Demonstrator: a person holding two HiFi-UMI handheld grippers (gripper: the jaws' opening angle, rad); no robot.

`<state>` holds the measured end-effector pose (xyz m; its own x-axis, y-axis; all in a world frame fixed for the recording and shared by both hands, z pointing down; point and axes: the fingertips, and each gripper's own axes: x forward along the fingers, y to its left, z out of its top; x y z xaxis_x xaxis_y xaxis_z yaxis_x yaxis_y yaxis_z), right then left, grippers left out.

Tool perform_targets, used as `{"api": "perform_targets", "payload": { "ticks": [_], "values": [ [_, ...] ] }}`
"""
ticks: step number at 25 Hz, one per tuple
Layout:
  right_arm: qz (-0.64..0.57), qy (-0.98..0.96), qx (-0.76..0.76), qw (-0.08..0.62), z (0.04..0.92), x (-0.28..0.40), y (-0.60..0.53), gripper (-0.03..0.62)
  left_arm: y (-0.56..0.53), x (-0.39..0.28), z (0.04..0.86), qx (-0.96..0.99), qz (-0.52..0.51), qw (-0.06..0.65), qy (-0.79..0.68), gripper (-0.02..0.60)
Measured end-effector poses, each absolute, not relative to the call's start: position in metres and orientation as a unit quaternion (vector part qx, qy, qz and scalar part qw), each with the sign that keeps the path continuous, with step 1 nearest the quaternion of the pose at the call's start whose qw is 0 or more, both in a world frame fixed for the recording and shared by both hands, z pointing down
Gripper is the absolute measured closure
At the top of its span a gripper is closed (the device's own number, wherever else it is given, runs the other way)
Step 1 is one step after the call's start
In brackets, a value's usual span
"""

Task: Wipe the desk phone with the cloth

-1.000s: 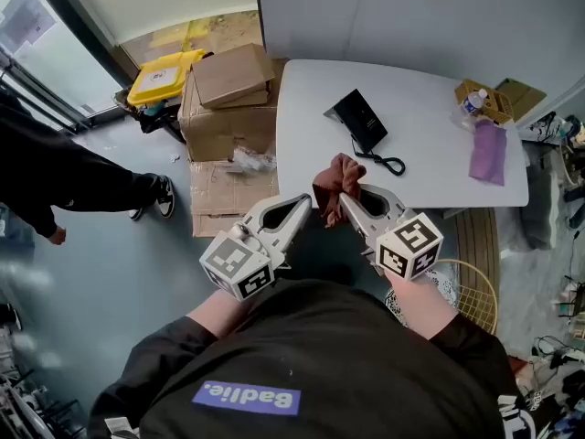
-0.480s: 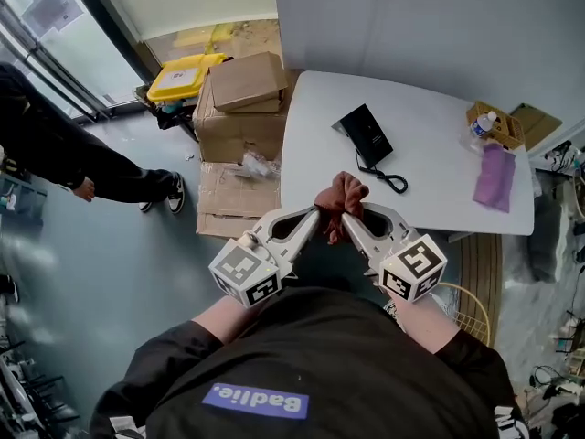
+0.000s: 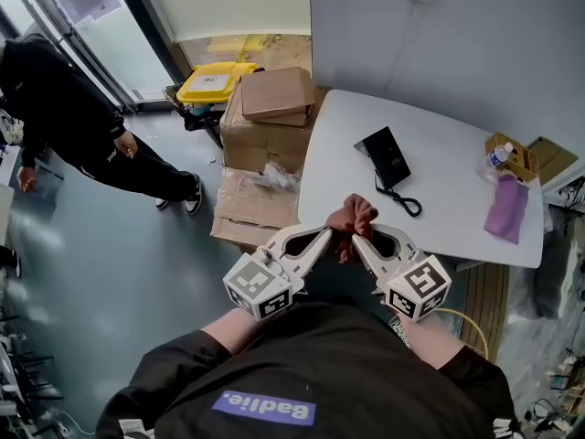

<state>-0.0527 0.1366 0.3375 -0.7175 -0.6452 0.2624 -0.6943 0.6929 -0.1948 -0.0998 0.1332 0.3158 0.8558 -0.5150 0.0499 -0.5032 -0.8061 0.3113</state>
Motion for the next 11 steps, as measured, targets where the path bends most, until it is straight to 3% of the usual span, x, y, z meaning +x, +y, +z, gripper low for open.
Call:
{"api": "perform_targets", "payload": {
  "ticks": [11],
  "values": [
    [0.138,-0.92,0.356,0.091,0.341,-0.064,0.155,0.546,0.156,-0.108,0.324,0.95,-0.013,0.16,-0.267,0.568]
  ]
}}
